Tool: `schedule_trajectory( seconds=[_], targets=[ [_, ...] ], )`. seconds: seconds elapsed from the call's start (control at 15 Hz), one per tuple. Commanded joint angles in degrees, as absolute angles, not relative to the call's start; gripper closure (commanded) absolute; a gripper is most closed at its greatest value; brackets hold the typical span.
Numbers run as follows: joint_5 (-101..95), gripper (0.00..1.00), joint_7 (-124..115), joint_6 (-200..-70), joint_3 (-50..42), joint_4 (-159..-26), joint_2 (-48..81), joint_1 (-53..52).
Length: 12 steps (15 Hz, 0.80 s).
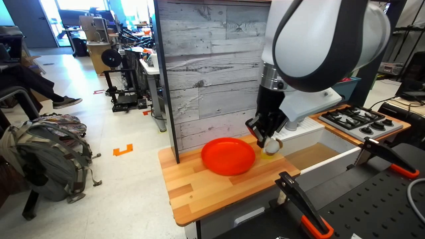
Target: Pick up the animal plush toy and put it on the right side of the counter
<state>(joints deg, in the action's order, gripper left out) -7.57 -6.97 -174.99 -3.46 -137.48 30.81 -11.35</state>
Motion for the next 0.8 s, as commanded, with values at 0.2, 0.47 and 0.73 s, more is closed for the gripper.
schedule_trajectory(
  seconds=[0.2,0.47,0.73],
  targets=[
    [-3.3,0.96,4.7,-178.3,10.5,-134.2,39.0,10.2],
    [-3.3,0.96,4.9,-176.7,10.1,-129.8,43.8,12.0],
    [-3.4,0.96,4.3,-175.2,9.3,-125.6,47.3,10.9]
  ],
)
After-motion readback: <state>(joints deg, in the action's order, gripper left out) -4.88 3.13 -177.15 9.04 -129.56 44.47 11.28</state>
